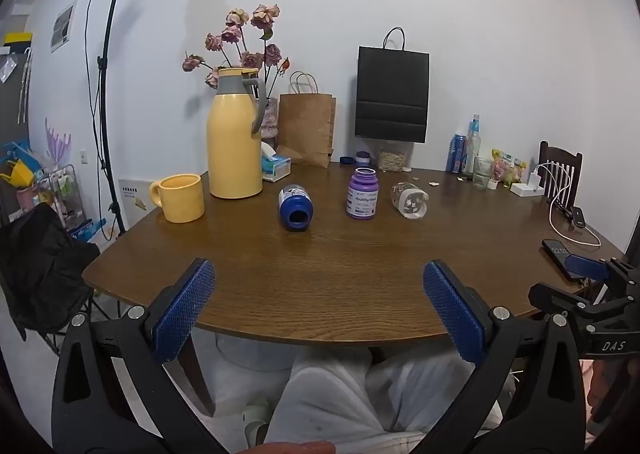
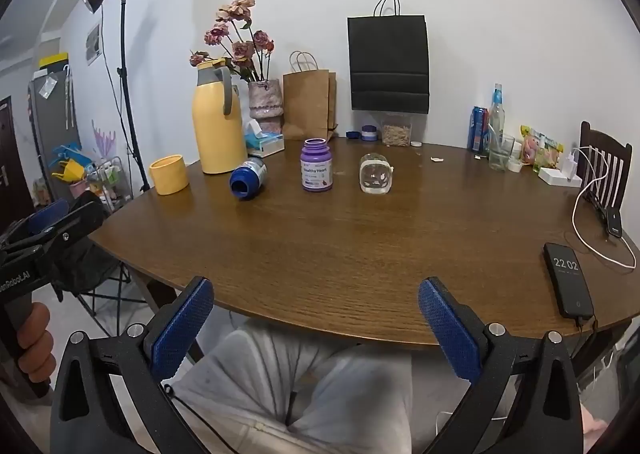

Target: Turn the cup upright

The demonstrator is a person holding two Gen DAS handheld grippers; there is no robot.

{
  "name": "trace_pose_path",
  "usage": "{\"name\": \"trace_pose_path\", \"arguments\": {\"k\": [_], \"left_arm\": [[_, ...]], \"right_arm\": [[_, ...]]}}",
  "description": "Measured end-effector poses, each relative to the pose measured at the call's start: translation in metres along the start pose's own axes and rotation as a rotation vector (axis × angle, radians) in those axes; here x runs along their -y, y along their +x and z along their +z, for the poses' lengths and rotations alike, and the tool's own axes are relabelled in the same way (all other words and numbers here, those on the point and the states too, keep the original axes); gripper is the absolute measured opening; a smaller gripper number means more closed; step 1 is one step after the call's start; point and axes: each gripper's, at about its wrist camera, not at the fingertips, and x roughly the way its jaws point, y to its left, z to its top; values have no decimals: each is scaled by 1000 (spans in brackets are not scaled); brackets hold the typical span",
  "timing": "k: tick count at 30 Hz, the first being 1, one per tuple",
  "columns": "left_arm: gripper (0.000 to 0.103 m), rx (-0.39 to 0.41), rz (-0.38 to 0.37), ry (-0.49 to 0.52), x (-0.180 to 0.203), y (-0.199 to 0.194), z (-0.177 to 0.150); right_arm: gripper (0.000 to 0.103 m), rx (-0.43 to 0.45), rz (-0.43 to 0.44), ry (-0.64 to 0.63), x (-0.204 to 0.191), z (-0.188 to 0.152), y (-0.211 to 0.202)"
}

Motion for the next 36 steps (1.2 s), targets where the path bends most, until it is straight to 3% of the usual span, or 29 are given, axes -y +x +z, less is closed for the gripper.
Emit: {"name": "trace_pose_path", "arguments": {"k": [36], "left_arm": [[103, 38, -9, -14, 0, -9, 9]], "right_arm": [[103, 43, -25, -4, -1, 6, -7]]}}
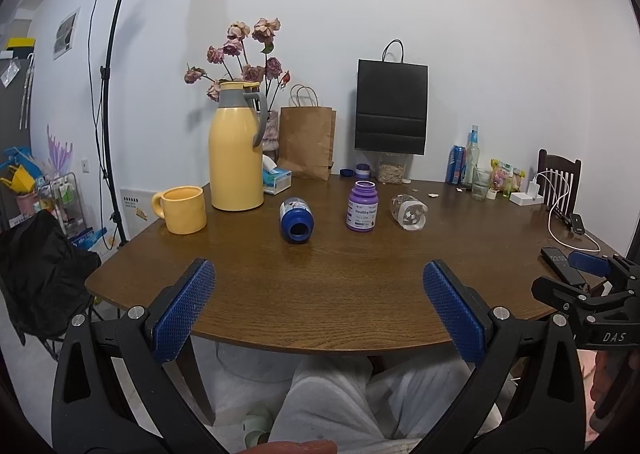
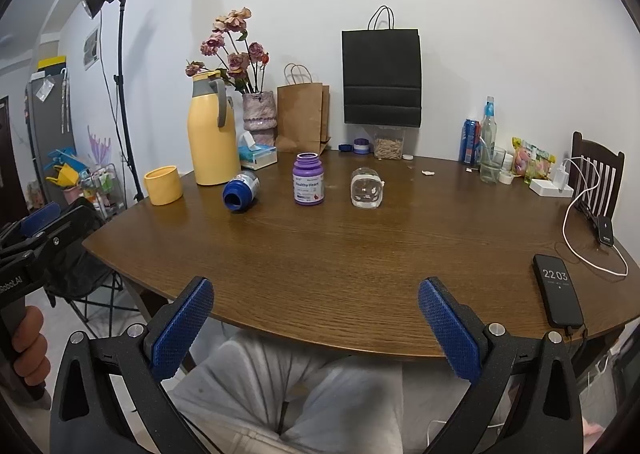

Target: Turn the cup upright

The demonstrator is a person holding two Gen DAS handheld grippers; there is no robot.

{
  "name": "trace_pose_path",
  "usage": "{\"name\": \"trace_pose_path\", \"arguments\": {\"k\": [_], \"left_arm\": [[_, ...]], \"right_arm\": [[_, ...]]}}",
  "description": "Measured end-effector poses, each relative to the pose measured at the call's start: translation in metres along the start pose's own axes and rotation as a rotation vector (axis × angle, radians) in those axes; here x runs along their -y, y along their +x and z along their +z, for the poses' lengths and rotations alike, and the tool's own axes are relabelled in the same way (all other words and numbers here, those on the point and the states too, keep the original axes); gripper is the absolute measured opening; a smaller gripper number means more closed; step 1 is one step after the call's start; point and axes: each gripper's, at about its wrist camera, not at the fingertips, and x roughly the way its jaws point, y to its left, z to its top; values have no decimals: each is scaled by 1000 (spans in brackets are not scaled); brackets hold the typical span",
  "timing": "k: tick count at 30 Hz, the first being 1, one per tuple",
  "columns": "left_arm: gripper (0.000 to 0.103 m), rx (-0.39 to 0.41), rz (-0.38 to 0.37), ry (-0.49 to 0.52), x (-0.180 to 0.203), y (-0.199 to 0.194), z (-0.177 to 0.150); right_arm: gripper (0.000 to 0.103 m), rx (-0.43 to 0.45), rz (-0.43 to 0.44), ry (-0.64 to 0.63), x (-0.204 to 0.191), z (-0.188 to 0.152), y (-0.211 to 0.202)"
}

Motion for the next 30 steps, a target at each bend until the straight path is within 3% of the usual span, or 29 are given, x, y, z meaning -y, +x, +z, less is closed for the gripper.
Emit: {"name": "trace_pose_path", "arguments": {"k": [30], "left_arm": [[103, 8, 1, -2, 3, -2, -2]], "right_arm": [[103, 0, -2, -5, 3, -1, -1]]}}
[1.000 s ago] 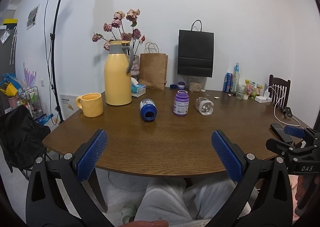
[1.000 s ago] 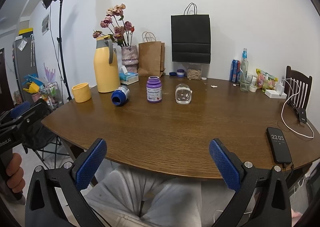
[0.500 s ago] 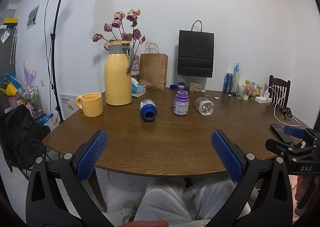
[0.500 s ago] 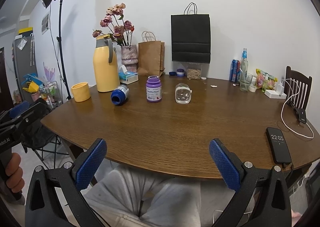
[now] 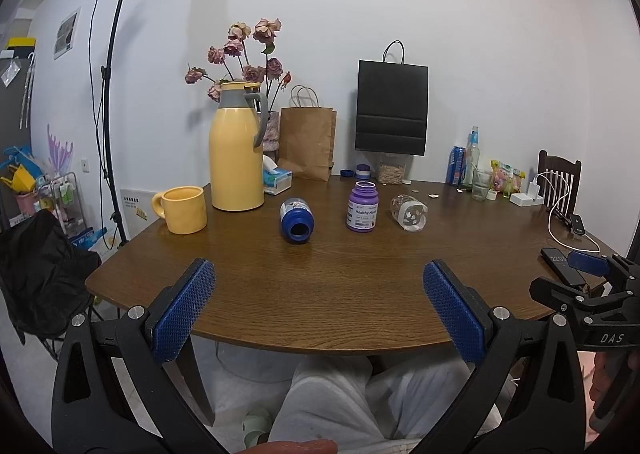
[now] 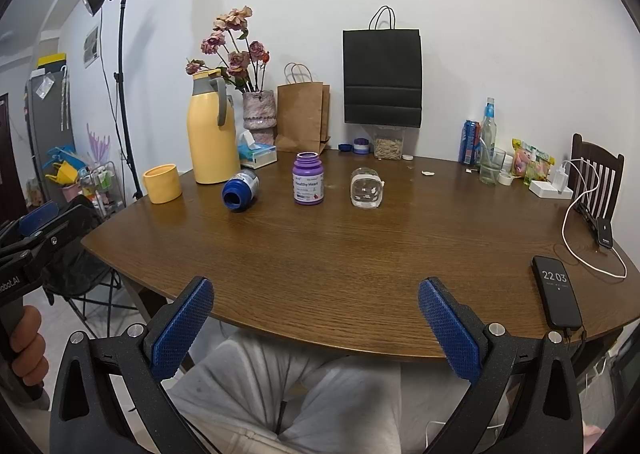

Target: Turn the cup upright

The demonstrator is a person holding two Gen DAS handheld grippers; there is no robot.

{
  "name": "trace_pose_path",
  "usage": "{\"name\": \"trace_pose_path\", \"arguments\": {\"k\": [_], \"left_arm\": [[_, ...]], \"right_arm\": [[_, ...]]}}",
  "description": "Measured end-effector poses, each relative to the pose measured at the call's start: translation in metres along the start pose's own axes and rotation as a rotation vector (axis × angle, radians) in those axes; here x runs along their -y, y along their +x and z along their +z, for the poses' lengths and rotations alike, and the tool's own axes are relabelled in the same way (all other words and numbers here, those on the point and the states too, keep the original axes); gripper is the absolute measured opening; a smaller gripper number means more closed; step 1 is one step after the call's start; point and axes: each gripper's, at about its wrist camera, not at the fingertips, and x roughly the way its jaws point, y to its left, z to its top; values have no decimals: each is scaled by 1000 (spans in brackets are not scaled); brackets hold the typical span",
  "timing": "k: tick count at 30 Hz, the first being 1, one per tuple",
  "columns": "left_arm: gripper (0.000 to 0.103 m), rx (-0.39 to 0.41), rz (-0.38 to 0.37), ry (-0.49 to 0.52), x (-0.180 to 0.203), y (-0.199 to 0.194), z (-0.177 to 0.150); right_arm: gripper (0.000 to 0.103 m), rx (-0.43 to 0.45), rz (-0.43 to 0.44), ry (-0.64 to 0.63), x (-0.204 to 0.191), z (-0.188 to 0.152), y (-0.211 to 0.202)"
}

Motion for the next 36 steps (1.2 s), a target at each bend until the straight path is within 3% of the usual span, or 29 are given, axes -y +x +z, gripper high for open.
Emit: {"name": "trace_pose_path", "arguments": {"k": [26, 31, 36], "left_arm": [[103, -13, 6, -8, -7, 7, 1], [103, -14, 13, 9, -14, 27, 7], [103, -27, 4, -31, -28, 60, 17]], "right_arm": [[103, 10, -4, -21, -7, 2, 4], [103, 14, -20, -32, -2, 12, 18], [103, 16, 30, -2, 7, 32, 46]]}}
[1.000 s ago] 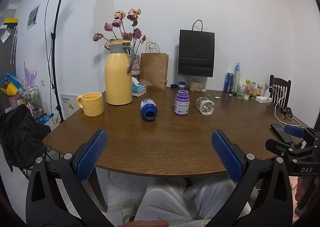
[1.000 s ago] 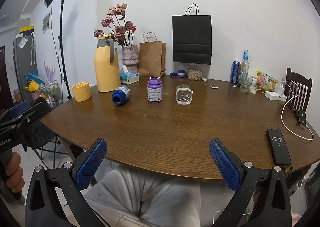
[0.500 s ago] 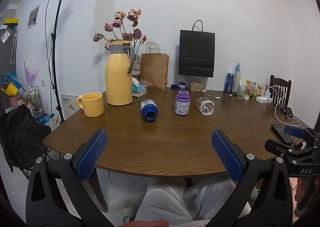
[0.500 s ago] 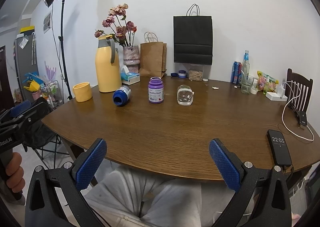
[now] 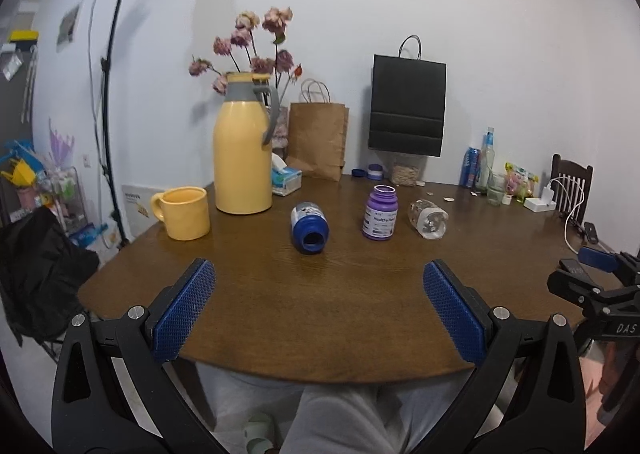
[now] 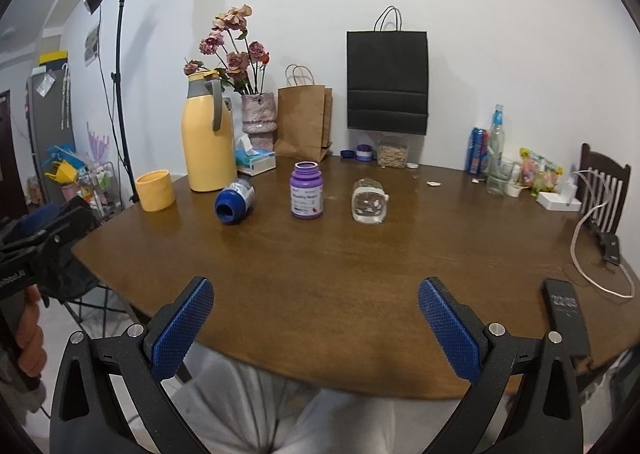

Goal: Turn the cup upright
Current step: 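Move the left tool toward the blue-capped bottle lying on its side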

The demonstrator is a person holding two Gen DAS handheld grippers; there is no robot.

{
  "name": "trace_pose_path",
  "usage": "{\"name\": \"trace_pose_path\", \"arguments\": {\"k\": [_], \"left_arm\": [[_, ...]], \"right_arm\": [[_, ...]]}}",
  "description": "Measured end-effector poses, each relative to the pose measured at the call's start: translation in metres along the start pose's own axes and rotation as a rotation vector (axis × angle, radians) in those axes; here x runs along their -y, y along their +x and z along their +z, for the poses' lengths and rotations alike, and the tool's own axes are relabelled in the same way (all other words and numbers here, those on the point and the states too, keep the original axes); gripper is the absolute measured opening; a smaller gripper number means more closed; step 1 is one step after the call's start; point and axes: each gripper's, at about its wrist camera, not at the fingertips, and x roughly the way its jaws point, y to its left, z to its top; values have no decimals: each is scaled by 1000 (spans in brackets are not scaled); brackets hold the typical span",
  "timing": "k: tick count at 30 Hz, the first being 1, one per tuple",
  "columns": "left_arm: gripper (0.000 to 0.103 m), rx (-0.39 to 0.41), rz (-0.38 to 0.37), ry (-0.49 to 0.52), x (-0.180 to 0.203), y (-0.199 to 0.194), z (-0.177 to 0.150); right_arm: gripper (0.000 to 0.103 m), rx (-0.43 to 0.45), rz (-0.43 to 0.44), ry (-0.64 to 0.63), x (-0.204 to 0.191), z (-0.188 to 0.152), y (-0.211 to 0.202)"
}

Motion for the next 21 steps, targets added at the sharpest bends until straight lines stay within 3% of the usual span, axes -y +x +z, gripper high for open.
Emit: {"name": "trace_pose_path", "arguments": {"k": [7, 10, 16, 21], "left_arm": [[103, -78, 50, 45, -6, 59, 11], [103, -100, 30, 47, -12, 81, 15], [103, -201, -38, -7, -34, 140, 32], [103, -192, 19, 36, -55, 171, 60]], "right_arm": [[103, -13, 36, -19, -1, 34, 49], [103, -55, 89, -30, -2, 47, 76], [94, -124, 150, -61, -10, 70, 131], [94, -160, 241, -90, -39, 94, 190]]}}
